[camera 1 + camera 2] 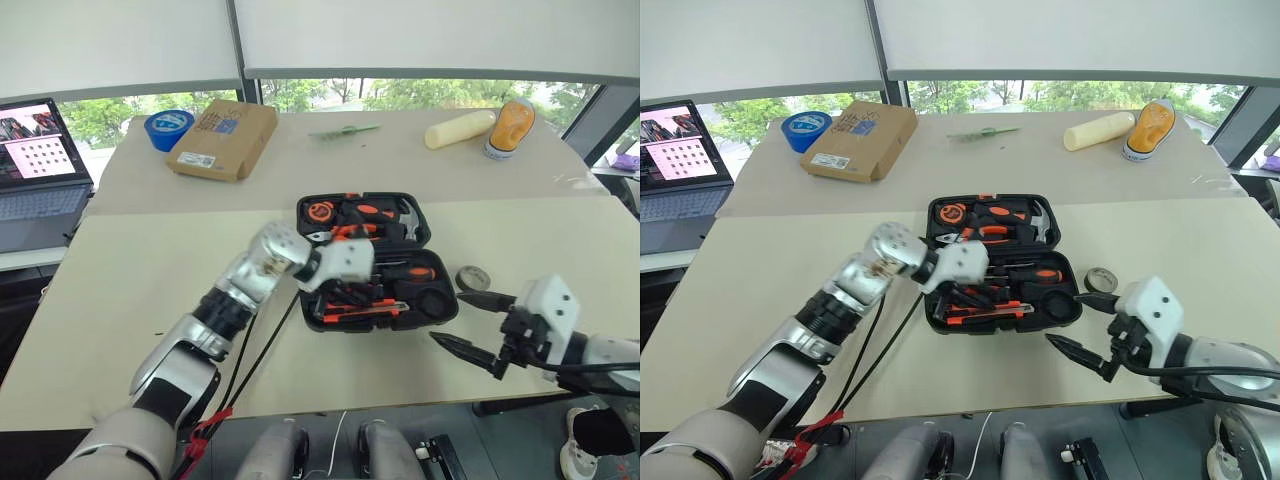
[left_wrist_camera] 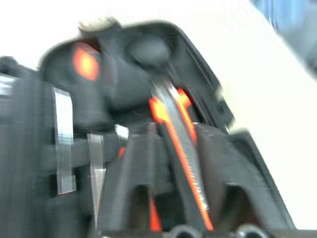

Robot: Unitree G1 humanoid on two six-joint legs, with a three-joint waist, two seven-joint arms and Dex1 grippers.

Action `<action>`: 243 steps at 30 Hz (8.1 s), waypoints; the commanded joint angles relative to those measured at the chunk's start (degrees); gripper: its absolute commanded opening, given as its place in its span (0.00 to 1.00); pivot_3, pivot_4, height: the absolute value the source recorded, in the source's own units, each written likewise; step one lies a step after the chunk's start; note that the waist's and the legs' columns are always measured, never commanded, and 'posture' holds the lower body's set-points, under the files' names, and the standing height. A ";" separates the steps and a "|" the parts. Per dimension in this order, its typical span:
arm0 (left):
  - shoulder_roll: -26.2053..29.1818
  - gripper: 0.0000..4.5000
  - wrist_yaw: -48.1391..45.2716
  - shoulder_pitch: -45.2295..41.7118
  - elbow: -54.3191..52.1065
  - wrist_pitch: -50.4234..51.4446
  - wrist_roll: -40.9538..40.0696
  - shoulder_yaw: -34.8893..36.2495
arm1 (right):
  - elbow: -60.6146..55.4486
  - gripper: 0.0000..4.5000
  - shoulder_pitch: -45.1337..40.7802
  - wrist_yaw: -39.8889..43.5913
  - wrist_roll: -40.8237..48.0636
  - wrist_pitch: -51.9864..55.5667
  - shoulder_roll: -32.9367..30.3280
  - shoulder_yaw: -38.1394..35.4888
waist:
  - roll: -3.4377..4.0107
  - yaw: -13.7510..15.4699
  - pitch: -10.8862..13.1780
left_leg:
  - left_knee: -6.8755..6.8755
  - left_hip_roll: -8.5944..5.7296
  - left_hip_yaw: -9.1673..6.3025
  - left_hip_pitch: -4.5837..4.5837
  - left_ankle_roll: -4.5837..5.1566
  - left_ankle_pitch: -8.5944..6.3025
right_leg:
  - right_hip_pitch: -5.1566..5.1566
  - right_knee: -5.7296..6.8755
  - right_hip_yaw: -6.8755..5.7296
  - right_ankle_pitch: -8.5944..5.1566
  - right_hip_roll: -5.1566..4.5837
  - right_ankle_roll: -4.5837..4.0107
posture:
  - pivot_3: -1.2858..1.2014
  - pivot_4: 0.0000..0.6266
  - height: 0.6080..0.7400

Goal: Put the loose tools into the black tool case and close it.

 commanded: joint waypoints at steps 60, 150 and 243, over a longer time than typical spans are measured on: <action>21.17 1.00 7.25 20.13 -31.80 10.43 -19.51 11.72 | 45.72 0.00 -34.77 25.00 -15.95 -28.56 -10.82 20.26 | 0.11 -2.01 0.02 | -0.44 -0.05 0.17 0.34 -0.12 0.06 | 0.10 -0.14 -0.01 -0.01 -0.34 -0.05 | 0.52 0.24 0.98; 21.08 0.00 11.99 32.28 -22.11 1.57 1.08 2.52 | 27.70 0.01 -23.77 15.10 -19.28 -11.02 -1.64 22.23 | 0.28 -1.66 -0.09 | -0.52 -0.04 0.21 0.38 -0.02 -0.07 | 0.07 -0.14 -0.01 -0.01 -0.44 -0.05 | 0.52 0.24 0.98; -3.49 0.05 45.58 -4.37 18.12 38.38 -11.39 22.65 | 74.99 0.49 -70.94 -6.73 -21.31 10.55 15.17 23.83 | 0.23 -1.78 -0.07 | -0.38 -0.26 0.19 0.03 -0.15 0.10 | -0.12 0.05 -0.16 0.14 -0.50 0.05 | 0.52 0.24 0.98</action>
